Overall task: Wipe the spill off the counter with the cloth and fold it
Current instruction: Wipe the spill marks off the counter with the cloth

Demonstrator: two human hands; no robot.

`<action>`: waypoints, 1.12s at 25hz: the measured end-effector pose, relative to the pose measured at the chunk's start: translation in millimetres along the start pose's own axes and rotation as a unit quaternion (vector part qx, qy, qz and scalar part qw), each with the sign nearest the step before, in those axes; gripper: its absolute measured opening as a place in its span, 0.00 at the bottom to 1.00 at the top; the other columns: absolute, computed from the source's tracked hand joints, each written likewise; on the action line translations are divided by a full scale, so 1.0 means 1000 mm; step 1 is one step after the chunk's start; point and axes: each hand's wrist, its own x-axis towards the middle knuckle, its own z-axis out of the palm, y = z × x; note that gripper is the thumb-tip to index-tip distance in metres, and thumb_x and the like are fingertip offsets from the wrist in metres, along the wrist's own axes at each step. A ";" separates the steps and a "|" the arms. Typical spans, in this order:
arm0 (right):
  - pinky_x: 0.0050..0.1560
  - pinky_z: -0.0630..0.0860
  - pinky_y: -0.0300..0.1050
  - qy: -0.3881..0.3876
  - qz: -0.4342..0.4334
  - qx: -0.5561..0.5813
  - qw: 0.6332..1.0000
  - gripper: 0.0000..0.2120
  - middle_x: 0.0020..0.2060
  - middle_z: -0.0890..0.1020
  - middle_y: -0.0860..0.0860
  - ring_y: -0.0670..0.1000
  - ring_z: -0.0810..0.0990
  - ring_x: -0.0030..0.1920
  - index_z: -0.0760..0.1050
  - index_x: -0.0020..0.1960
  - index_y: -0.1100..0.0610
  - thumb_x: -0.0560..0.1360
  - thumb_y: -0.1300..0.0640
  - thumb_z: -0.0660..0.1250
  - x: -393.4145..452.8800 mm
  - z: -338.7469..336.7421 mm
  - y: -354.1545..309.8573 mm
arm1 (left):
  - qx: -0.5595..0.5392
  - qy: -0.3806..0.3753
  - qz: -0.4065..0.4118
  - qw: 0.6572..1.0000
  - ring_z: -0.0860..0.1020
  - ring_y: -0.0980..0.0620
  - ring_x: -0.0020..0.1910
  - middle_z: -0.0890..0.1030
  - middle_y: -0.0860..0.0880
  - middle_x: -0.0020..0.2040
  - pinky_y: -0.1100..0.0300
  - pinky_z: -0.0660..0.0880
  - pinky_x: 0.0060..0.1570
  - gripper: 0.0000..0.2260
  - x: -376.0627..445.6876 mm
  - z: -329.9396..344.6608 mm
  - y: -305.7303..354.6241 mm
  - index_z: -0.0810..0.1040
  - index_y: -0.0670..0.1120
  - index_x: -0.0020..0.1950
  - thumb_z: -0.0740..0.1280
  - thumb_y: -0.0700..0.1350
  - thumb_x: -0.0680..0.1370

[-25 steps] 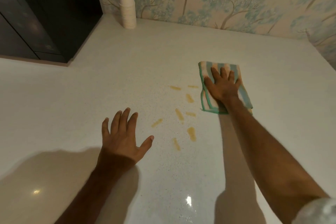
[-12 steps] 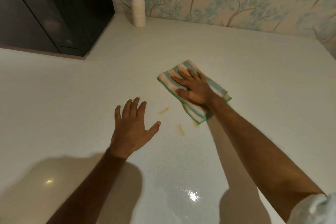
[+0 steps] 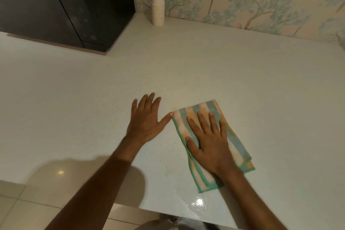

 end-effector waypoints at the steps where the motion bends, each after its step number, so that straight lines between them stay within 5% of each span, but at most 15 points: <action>1: 0.80 0.38 0.66 0.002 0.001 -0.004 1.000 0.32 0.85 0.45 0.49 0.57 0.38 0.84 0.44 0.84 0.40 0.83 0.33 0.44 -0.013 0.003 -0.008 | -0.004 0.000 -0.001 1.000 0.51 0.44 0.82 0.54 0.46 0.84 0.39 0.47 0.79 0.47 0.000 0.001 0.000 0.57 0.50 0.82 0.35 0.77 0.73; 7: 0.79 0.41 0.71 -0.004 -0.024 -0.012 1.000 0.31 0.85 0.47 0.51 0.61 0.41 0.84 0.45 0.84 0.42 0.84 0.35 0.45 -0.011 0.014 -0.034 | -0.019 0.008 -0.001 1.000 0.52 0.44 0.82 0.56 0.46 0.83 0.39 0.46 0.79 0.46 0.004 0.006 -0.003 0.58 0.50 0.82 0.35 0.77 0.74; 15: 0.79 0.40 0.69 -0.028 -0.047 -0.022 0.998 0.30 0.84 0.53 0.49 0.59 0.44 0.84 0.51 0.83 0.40 0.83 0.35 0.45 0.154 0.004 -0.013 | -0.016 0.038 -0.005 0.999 0.60 0.43 0.80 0.63 0.45 0.81 0.37 0.53 0.78 0.41 0.007 0.011 -0.003 0.59 0.47 0.81 0.41 0.74 0.78; 19: 0.78 0.38 0.70 -0.032 -0.010 -0.008 0.999 0.31 0.84 0.52 0.50 0.60 0.46 0.84 0.51 0.83 0.40 0.82 0.35 0.44 0.234 -0.003 0.003 | 0.055 0.005 -0.023 0.998 0.55 0.44 0.82 0.56 0.47 0.83 0.39 0.48 0.78 0.43 0.011 0.016 -0.003 0.56 0.49 0.82 0.40 0.75 0.76; 28: 0.79 0.40 0.69 -0.021 0.076 0.013 0.997 0.30 0.84 0.52 0.48 0.59 0.47 0.83 0.50 0.83 0.38 0.82 0.33 0.44 0.311 -0.040 0.103 | 0.045 0.071 -0.002 0.996 0.65 0.45 0.78 0.67 0.46 0.79 0.37 0.61 0.76 0.37 0.008 0.018 -0.002 0.67 0.48 0.79 0.51 0.71 0.79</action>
